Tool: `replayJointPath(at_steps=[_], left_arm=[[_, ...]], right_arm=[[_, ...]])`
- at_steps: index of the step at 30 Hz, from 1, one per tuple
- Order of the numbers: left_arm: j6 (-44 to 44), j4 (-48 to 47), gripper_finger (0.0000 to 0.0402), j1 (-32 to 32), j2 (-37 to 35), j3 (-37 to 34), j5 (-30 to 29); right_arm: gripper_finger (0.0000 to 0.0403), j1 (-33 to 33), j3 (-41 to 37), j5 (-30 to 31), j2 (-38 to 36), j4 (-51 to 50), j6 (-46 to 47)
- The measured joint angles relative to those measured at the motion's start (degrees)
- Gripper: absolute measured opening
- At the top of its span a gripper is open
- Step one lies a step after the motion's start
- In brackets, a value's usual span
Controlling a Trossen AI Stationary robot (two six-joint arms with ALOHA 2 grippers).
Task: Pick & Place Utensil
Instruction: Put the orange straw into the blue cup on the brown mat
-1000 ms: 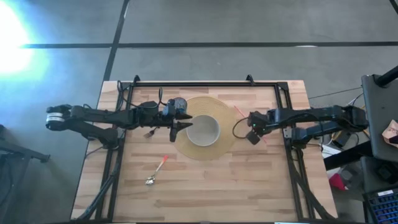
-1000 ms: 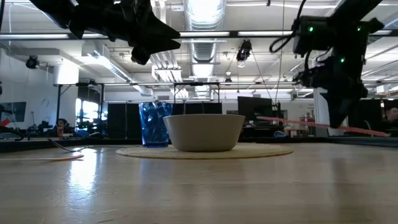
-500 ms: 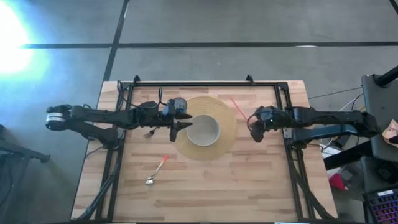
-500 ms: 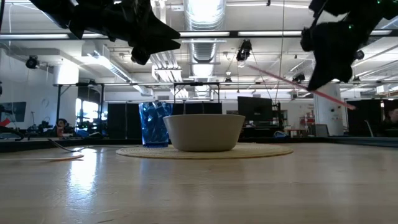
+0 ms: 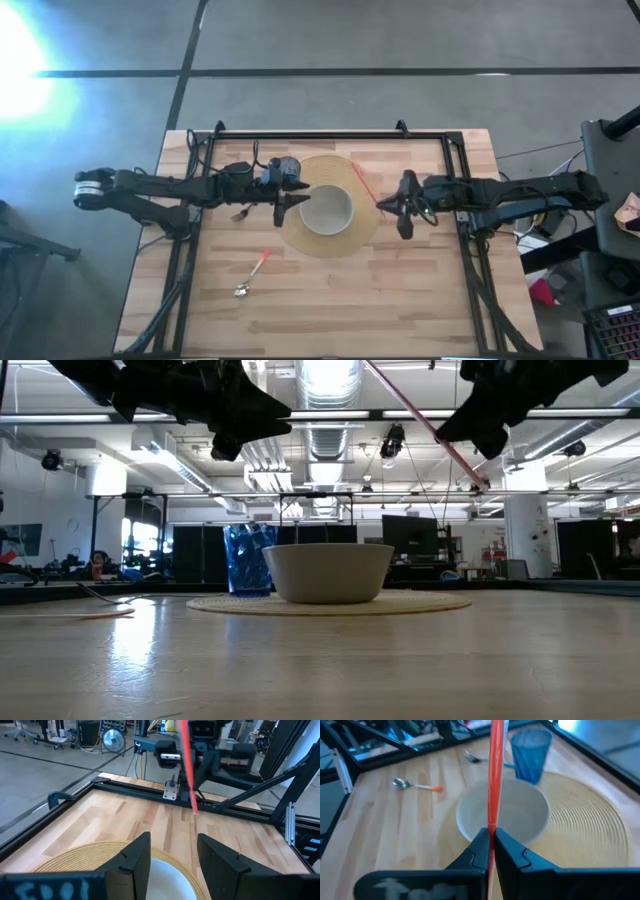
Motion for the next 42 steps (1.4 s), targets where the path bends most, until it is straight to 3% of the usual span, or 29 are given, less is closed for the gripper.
replayJointPath(at_steps=[10,19,31,42], left_arm=[[1.71,0.59,0.0154,0.00,0.13,-0.02,0.63],[2.78,1.48,0.0154,0.00,0.37,-0.04,2.88],[3.14,15.59,0.0154,-0.07,6.11,-0.07,7.69],[4.21,22.00,0.0154,-0.09,8.90,-0.07,9.56]], right_arm=[[0.0013,0.26,0.02,-1.17,6.87,6.76,-5.60],[0.0013,0.26,0.02,-7.86,13.50,18.60,-11.47],[0.0013,0.26,0.02,-7.98,21.37,34.91,-15.30],[0.0013,0.20,0.56,-7.46,26.70,42.22,-15.33]])
